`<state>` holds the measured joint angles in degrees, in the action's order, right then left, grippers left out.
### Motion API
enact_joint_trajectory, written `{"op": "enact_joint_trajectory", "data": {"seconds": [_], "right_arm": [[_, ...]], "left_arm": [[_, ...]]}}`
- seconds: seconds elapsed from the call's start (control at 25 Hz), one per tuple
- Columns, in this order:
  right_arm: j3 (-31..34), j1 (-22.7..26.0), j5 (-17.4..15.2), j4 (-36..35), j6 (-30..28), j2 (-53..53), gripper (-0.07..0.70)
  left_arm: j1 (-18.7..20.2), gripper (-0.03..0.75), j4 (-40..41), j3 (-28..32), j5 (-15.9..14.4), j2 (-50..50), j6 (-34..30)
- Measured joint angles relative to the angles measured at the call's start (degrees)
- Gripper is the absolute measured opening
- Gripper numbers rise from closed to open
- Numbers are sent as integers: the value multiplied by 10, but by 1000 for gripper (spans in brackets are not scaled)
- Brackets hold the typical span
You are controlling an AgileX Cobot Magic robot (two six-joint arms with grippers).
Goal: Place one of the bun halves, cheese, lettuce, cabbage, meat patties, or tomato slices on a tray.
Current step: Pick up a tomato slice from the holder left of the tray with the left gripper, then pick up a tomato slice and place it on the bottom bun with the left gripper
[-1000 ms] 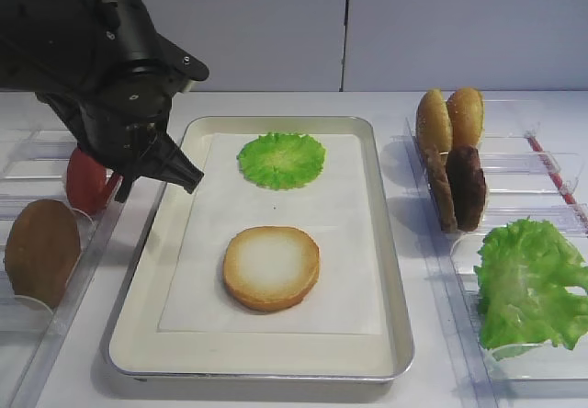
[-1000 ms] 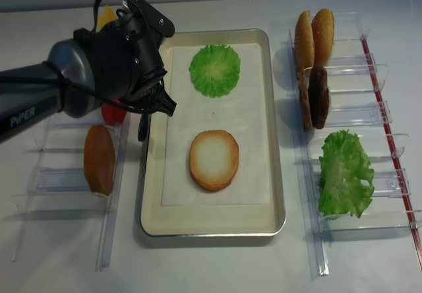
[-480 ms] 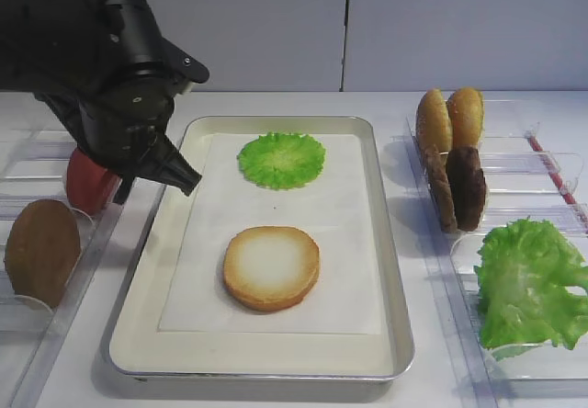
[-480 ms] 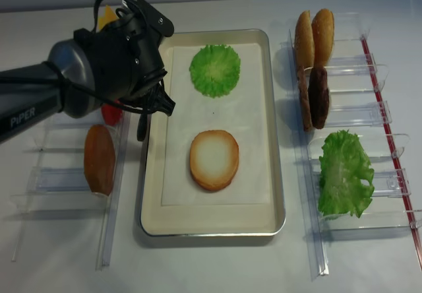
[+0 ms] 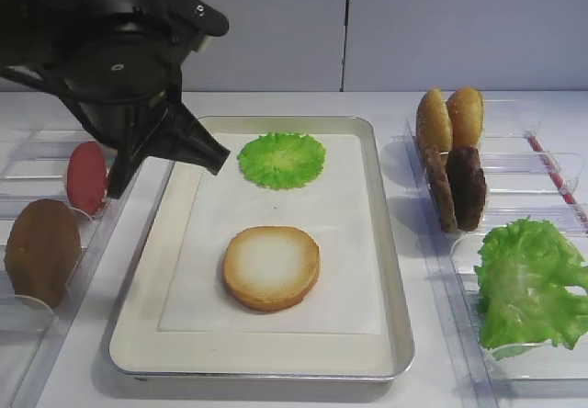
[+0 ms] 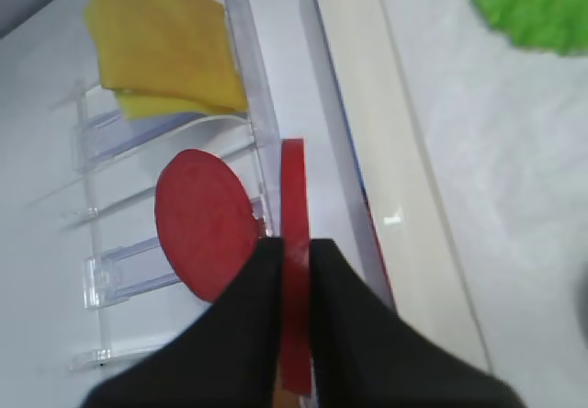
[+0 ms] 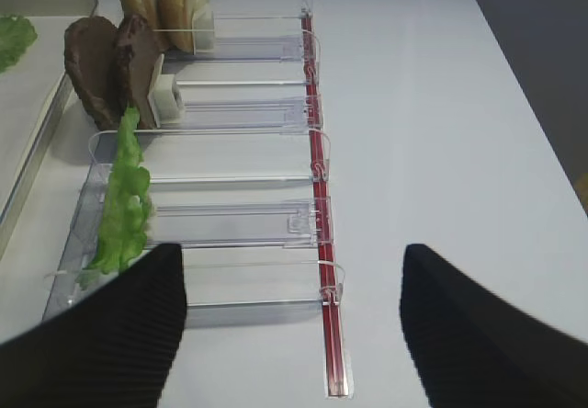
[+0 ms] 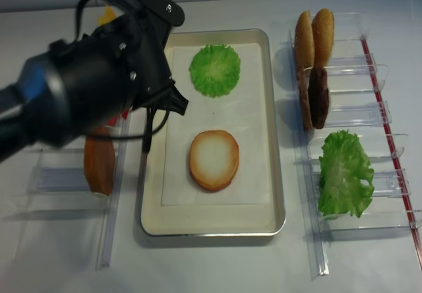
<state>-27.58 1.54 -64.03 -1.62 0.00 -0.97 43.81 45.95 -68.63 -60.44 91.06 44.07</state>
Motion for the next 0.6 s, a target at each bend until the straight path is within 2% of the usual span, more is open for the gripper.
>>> {"op": "enact_joint_trajectory", "data": {"seconds": [0.16, 0.32, 0.6], "right_arm": [[0, 0, 0, 0, 0, 0, 527], [0, 0, 0, 0, 0, 0, 527], [0, 0, 0, 0, 0, 0, 527]], "left_arm": [[51, 73, -10, 0, -21, -48, 37], [86, 73, -61, 0, -20, -104, 44], [92, 73, -173, 0, 33, -178, -80]]}}
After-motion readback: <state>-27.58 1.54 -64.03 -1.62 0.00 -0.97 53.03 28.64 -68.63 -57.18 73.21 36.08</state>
